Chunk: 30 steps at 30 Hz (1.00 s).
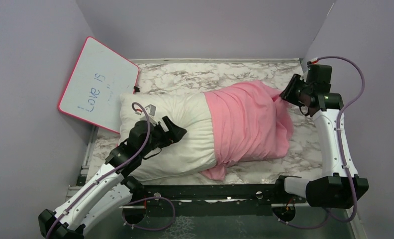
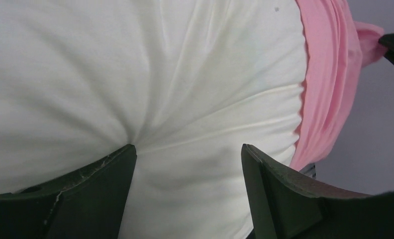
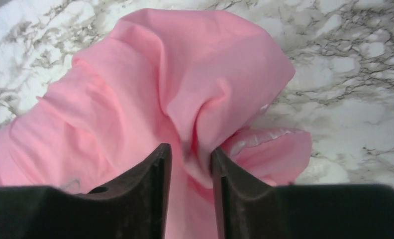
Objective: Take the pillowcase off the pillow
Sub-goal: Remove the pillow from the pillowcase.
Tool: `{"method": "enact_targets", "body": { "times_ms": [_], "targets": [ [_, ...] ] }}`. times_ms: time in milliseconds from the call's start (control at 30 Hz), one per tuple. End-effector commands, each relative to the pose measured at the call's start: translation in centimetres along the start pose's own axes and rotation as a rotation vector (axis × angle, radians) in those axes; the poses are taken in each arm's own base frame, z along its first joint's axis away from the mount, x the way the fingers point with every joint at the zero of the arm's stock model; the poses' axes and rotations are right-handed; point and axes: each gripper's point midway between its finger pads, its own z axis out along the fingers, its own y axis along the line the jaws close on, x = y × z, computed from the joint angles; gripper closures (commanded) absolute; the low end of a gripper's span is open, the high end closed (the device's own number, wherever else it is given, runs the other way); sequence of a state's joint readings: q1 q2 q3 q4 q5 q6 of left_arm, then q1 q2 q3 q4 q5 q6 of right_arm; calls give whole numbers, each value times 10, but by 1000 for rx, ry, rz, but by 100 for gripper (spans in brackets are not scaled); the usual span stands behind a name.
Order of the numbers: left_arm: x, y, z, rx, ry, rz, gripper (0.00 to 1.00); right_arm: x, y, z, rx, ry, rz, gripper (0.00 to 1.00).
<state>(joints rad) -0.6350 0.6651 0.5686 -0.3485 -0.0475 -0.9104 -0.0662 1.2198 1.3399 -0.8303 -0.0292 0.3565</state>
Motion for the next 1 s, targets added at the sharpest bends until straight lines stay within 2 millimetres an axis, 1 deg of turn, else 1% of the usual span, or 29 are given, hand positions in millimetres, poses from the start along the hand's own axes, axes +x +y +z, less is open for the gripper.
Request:
{"method": "enact_targets", "body": {
  "times_ms": [0, 33, 67, 100, 133, 167, 233, 300, 367, 433, 533, 600, 667, 767, 800, 833, 900, 967],
  "targets": [
    [26, 19, -9, -54, 181, 219, 16, 20, 5, 21, -95, 79, -31, 50],
    [15, 1, -10, -10, 175, 264, 15, 28, -2, 25, -64, 98, -14, 41],
    [10, -10, -11, 15, 185, 317, 15, 35, -10, 27, -22, 111, -1, 33],
    [6, -20, -10, 33, 200, 363, 14, 38, -15, 27, 3, 115, 14, 26],
    [3, -30, -9, 50, 211, 412, 14, 40, -16, 25, 14, 115, 31, 22],
    [2, -37, -8, 55, 222, 461, 13, 41, -17, 21, 18, 108, 39, 20],
    [1, -52, -6, 58, 228, 560, 11, 42, -21, 12, 40, 82, 76, 1],
    [1, -58, -1, 20, 224, 664, 8, 43, -32, 0, 114, 43, 138, 0],
    [1, -58, 3, -38, 211, 758, 7, 44, -43, -13, 179, -3, 209, 0],
    [2, -58, 5, -72, 212, 827, 6, 53, -52, -24, 227, -19, 269, 0],
    [12, -73, 0, -20, 238, 893, 6, 81, -63, -37, 283, 21, 363, 0],
    [24, -81, -6, 33, 273, 928, 6, 105, -64, -45, 290, 79, 409, 0],
    [38, -85, -13, 69, 316, 962, 6, 129, -62, -51, 282, 142, 449, 0],
    [57, -80, -17, 89, 383, 1025, 6, 155, -59, -61, 256, 185, 521, 0],
    [62, -75, -18, 89, 401, 1048, 2, 162, -58, -62, 252, 192, 548, 0],
    [68, -71, -17, 88, 415, 1072, 1, 169, -58, -64, 251, 203, 571, 0],
    [75, -61, -14, 63, 429, 1118, 1, 181, -57, -67, 248, 221, 617, 0],
    [81, -57, -12, 54, 443, 1154, 1, 191, -59, -69, 260, 236, 657, 0]
  ]
}}
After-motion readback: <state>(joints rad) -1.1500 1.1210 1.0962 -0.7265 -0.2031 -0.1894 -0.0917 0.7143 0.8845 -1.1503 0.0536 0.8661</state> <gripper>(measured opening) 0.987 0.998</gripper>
